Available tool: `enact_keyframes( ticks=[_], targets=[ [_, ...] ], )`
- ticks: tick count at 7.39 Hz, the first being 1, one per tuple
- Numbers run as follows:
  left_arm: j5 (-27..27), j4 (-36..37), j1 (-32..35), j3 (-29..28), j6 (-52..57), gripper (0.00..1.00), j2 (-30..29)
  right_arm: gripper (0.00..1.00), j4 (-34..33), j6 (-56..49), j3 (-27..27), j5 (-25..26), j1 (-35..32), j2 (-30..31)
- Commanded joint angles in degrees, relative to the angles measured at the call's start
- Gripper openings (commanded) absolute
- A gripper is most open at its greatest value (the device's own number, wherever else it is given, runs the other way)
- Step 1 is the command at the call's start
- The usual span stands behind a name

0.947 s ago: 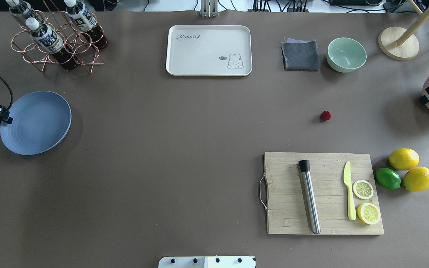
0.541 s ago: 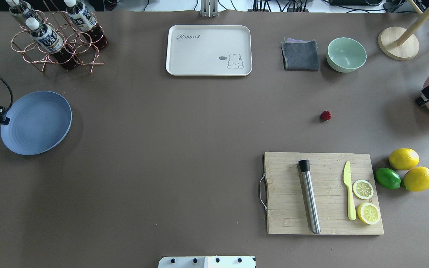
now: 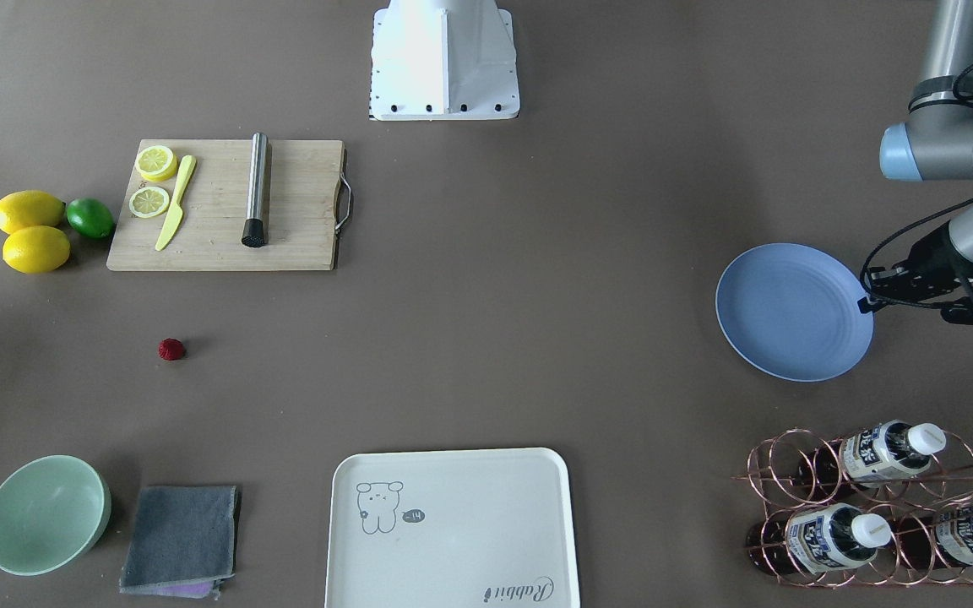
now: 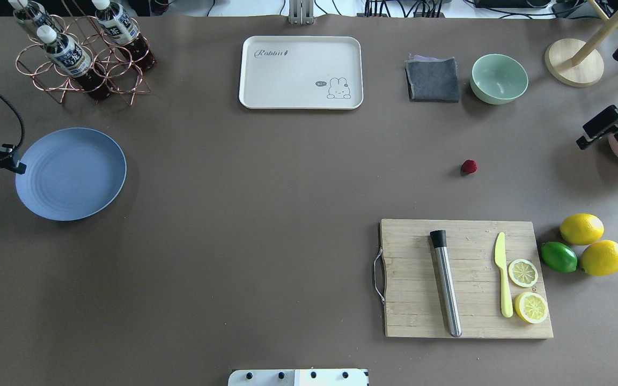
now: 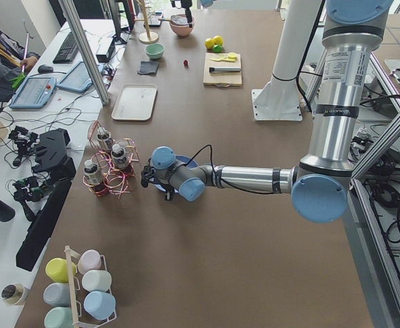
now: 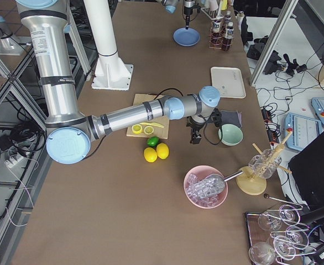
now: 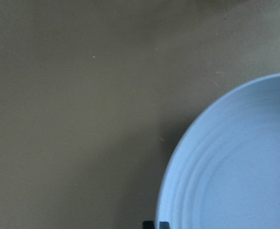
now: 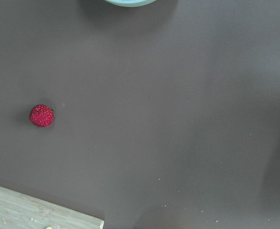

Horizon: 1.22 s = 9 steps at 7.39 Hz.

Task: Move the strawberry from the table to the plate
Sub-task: 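Grasp the blue plate rim with the left gripper while the right gripper approaches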

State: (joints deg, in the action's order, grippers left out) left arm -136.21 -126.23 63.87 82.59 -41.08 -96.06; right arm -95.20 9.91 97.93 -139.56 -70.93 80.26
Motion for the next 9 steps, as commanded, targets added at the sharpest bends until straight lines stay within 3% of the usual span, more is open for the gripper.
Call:
enact_keyframes(
  ticks=[1,3,4,5,8,9],
  targets=[
    [-2.1,0.3,-0.4,4.2,-10.6,0.00,-2.6,0.98,1.0,5.0,-3.1,0.1,2.1,-4.5],
    [-2.0,0.3,-4.6,6.7,-21.3,0.00,-7.1,0.98,16.1,16.9,-9.4,1.2,5.8,-6.4],
    [1.2,0.4,-8.2,8.7,-27.4,0.00,-9.6,0.98,21.5,24.4,-9.9,3.8,9.5,-7.2],
    [4.6,0.6,-12.5,8.9,-33.0,0.00,-12.2,0.99,22.0,27.7,-9.9,7.5,11.8,-8.6],
    [14.4,6.1,-21.8,9.0,-42.7,0.00,-20.5,1.00,22.0,28.0,-10.8,9.9,15.7,-9.7],
    [16.2,6.3,-23.5,9.2,-42.8,0.00,-20.7,1.00,22.2,29.3,-10.9,11.0,17.2,-10.1]
  ],
)
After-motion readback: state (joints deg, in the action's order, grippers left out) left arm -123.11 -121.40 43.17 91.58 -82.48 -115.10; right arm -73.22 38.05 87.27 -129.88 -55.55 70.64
